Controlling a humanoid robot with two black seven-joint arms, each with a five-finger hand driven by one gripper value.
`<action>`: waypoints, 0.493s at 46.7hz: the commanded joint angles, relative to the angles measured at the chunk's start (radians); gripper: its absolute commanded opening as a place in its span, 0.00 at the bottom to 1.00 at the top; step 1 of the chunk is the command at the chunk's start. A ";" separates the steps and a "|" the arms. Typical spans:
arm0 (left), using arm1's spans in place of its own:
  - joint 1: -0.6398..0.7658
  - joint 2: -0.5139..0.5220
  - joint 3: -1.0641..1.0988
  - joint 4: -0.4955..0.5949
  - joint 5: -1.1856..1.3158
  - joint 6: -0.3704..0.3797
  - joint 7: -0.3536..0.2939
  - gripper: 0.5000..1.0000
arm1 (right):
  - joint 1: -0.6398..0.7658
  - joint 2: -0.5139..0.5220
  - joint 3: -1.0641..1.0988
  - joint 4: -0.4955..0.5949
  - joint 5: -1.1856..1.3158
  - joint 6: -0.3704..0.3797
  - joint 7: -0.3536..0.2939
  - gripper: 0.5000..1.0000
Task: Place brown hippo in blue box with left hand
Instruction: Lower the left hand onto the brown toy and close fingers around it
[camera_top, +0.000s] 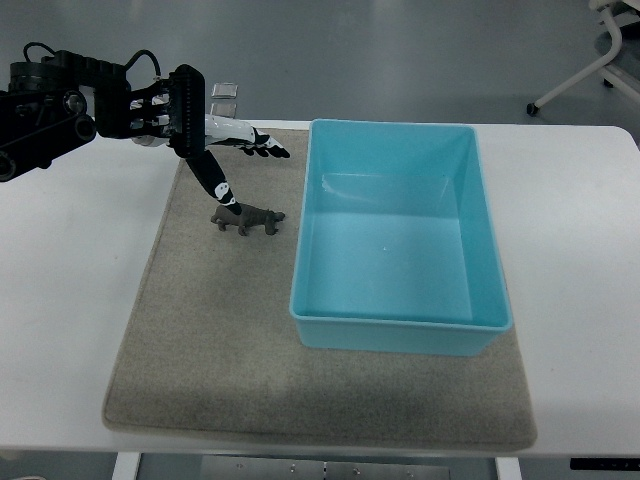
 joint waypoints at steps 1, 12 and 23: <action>0.004 -0.002 0.001 0.000 0.021 0.002 0.000 0.99 | 0.000 0.000 0.000 0.000 0.000 0.000 0.000 0.87; 0.003 -0.012 0.034 0.000 0.095 0.012 0.002 0.99 | 0.000 0.000 0.000 0.000 0.000 0.000 0.000 0.87; 0.003 -0.013 0.035 0.000 0.106 0.018 0.002 0.99 | 0.000 0.000 0.000 0.000 0.000 0.000 0.000 0.87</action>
